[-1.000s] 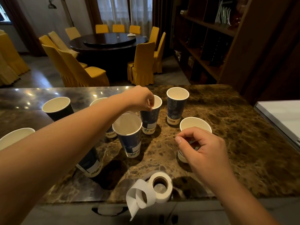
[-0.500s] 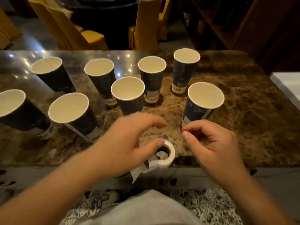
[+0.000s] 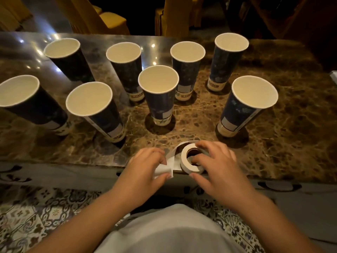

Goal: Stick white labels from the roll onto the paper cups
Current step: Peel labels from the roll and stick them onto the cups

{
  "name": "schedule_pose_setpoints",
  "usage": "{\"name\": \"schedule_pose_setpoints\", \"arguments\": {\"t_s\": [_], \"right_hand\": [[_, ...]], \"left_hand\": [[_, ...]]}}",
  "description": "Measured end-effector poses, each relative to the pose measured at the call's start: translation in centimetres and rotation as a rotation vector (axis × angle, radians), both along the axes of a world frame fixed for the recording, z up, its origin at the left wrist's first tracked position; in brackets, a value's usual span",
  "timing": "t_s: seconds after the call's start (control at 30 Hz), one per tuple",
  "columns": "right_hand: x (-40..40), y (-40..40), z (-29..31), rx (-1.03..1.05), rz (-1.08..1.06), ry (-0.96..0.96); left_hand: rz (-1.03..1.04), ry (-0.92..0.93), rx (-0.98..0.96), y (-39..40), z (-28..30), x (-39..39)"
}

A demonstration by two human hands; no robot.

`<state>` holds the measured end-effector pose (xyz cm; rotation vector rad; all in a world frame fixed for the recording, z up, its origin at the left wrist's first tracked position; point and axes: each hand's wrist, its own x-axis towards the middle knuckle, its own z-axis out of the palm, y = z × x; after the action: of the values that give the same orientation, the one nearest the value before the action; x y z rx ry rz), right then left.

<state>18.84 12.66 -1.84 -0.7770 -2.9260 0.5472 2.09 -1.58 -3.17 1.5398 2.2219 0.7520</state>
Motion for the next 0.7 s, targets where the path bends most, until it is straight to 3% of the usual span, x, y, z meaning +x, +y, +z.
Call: {"name": "schedule_pose_setpoints", "arguments": {"t_s": [0.17, 0.3, 0.43, 0.5, 0.63, 0.7], "right_hand": [[0.1, -0.1, -0.3, 0.045, -0.02, 0.025], [0.1, -0.6, -0.5, 0.024, -0.071, 0.031], [-0.4, -2.4, 0.0, -0.049, -0.064, 0.337], [-1.1, -4.0, 1.1, -0.307, -0.045, 0.348], [-3.3, -5.8, 1.7, -0.924, -0.155, -0.031], [-4.1, -6.3, 1.1, -1.315, -0.286, -0.042]], "left_hand": [[0.011, -0.072, 0.144, -2.3, 0.0, -1.3], [-0.026, 0.112, 0.255, -4.2, -0.5, -2.5], [0.06, 0.147, 0.395, -5.3, -0.9, -2.6], [0.101, 0.1, 0.447, -5.8, -0.7, -2.2], [0.162, -0.005, 0.528, -6.6, -0.3, -1.4], [0.158, 0.002, 0.573, -6.8, -0.1, -1.2]]}}
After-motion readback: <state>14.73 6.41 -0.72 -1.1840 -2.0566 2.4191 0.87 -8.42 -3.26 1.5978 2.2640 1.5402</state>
